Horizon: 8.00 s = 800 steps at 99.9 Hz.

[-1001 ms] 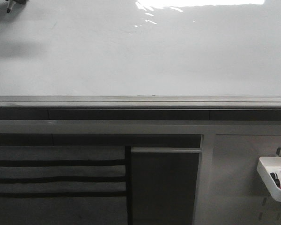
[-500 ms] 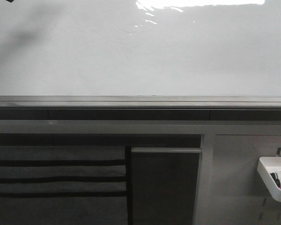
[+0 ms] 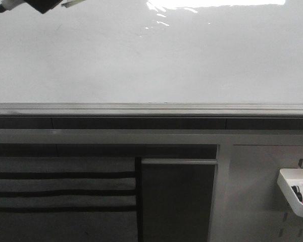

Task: Write number 3 on whiteboard

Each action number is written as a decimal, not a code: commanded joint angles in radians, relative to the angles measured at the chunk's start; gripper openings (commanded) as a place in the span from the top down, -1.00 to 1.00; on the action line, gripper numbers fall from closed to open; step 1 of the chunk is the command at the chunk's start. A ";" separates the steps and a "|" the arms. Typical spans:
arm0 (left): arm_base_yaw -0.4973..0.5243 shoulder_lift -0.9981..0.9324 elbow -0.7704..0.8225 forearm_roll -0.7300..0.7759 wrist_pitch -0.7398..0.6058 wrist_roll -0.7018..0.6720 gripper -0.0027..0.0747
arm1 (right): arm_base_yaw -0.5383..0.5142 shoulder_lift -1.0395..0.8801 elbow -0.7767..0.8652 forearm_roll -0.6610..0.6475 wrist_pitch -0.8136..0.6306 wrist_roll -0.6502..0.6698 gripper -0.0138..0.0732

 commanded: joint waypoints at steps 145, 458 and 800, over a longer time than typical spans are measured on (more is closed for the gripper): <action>-0.043 -0.024 -0.033 -0.036 -0.082 0.097 0.40 | 0.149 0.304 -0.286 0.069 0.025 -0.138 0.67; 0.262 -0.441 0.371 -0.063 -0.458 -0.158 0.00 | -0.198 0.561 -0.197 -0.125 -0.443 0.298 0.67; 0.435 0.235 0.255 -0.541 -1.094 -0.099 0.58 | -0.292 0.116 -0.224 -0.120 0.041 0.054 -0.34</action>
